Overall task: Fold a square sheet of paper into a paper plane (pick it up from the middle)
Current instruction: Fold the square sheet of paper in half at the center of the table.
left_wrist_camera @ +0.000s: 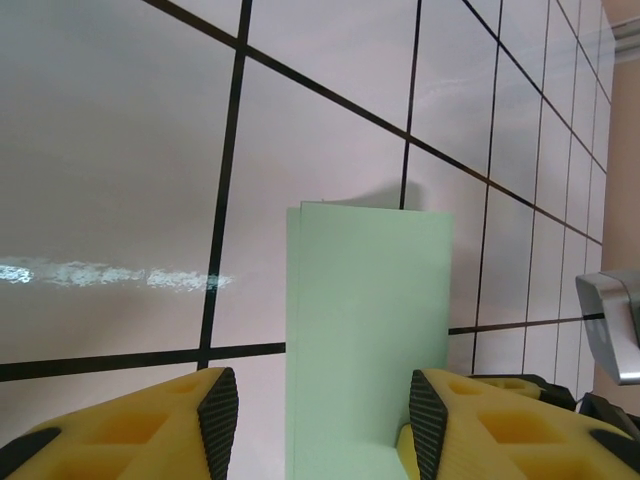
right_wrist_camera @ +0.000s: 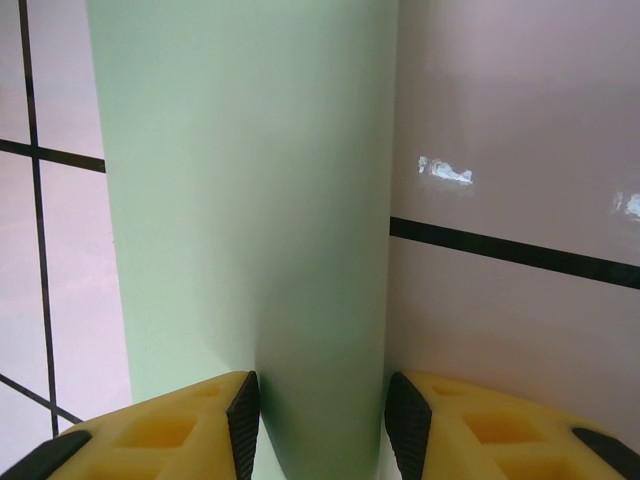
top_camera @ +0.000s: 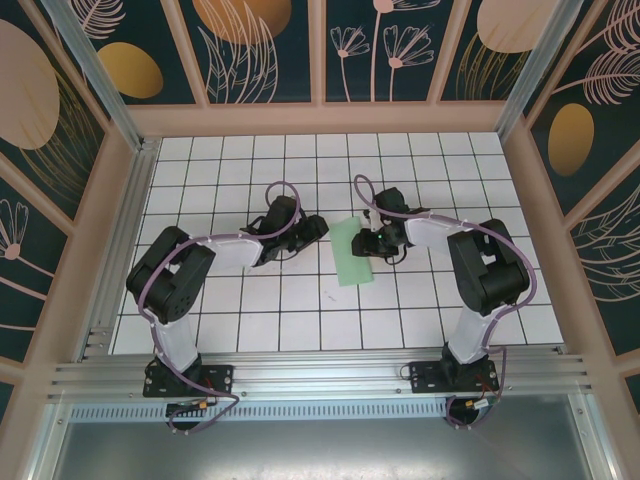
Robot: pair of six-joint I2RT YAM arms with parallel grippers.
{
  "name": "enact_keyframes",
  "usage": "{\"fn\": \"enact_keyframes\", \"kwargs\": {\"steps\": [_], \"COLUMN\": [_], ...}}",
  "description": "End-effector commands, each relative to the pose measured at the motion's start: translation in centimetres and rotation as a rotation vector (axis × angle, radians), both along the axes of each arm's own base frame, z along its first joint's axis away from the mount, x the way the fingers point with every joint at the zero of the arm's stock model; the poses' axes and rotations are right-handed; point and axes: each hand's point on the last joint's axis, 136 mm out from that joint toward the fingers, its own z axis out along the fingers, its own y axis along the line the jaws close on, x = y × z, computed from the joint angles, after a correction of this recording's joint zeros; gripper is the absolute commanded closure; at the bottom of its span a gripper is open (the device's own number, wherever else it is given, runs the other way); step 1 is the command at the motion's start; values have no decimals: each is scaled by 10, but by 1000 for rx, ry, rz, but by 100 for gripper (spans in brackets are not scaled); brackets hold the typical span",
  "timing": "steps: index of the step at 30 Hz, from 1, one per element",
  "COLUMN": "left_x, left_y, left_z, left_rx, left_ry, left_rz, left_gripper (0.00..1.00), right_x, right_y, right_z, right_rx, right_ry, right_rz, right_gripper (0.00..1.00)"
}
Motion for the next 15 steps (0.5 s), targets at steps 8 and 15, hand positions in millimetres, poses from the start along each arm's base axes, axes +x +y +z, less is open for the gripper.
{"fn": "enact_keyframes", "kwargs": {"steps": [8, 15], "left_x": [14, 16], "left_y": [25, 39], "left_z": [-2, 1], "left_rx": [33, 37], "left_ry": [6, 4], "left_rz": [51, 74], "left_gripper": [49, 48], "right_x": [-19, -21], "right_y": [-12, -13], "right_z": [-41, -45], "right_rx": [-152, -178], "right_ry": [51, 52], "right_rz": [53, 63], "right_gripper": [55, 55]}}
